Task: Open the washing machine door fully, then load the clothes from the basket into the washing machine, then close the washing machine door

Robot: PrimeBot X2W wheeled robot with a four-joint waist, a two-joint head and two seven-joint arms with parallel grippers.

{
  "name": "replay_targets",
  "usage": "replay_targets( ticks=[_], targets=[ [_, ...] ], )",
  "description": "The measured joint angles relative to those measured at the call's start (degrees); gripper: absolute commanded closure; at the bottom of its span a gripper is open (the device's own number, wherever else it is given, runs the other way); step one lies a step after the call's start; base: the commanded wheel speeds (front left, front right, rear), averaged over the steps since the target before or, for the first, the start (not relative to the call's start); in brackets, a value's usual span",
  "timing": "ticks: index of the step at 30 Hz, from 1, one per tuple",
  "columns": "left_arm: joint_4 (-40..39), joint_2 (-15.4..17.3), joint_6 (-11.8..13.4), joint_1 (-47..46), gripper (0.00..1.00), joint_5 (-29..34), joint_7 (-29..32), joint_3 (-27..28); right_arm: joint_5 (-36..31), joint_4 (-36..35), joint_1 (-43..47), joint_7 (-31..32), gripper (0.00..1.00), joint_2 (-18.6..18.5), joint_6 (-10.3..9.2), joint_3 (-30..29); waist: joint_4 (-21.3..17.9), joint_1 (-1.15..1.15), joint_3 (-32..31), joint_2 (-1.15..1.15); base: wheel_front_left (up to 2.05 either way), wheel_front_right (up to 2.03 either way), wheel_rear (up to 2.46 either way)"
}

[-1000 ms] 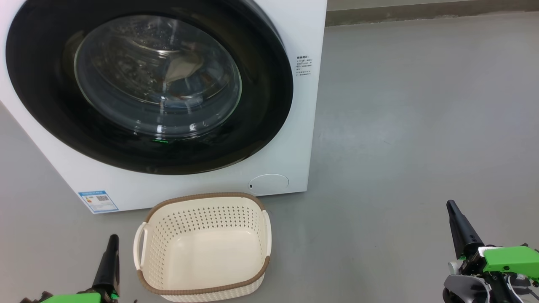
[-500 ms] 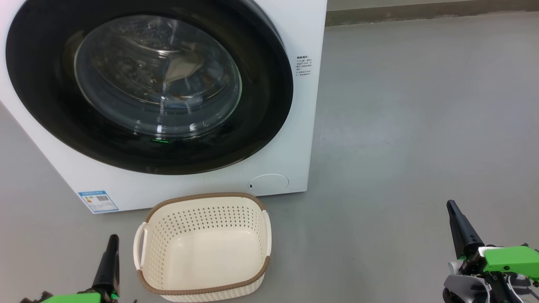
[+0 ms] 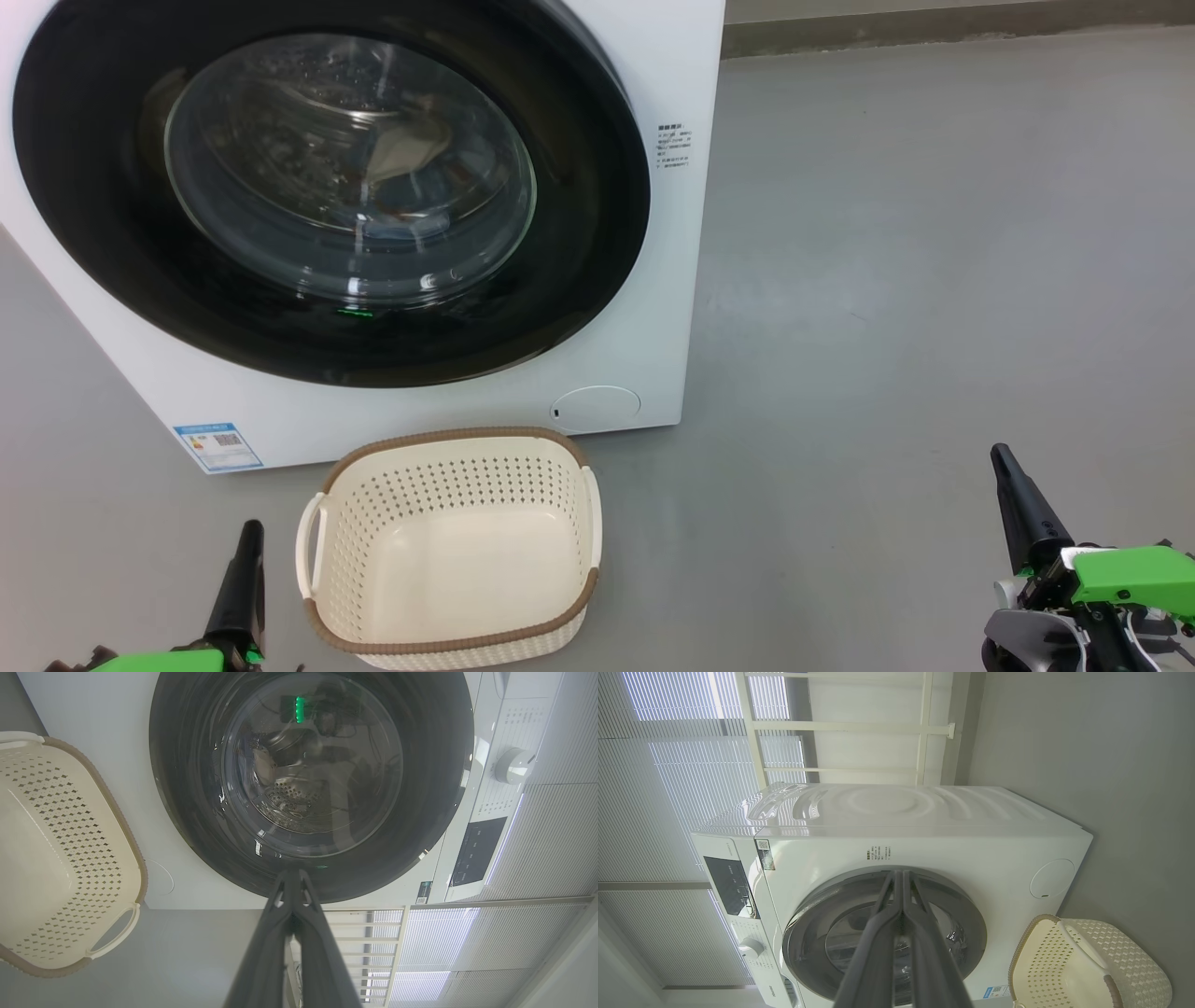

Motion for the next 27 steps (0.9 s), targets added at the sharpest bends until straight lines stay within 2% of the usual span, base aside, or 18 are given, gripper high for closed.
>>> replay_targets(
  ticks=[27],
  targets=[
    [0.01,0.0,0.0,0.0,1.0,0.0,0.0,0.01,0.0,0.0,0.0,0.0,1.0,0.01,0.0,-0.03,0.0,0.0,0.0,0.0,0.0,0.0,0.0]
  ],
)
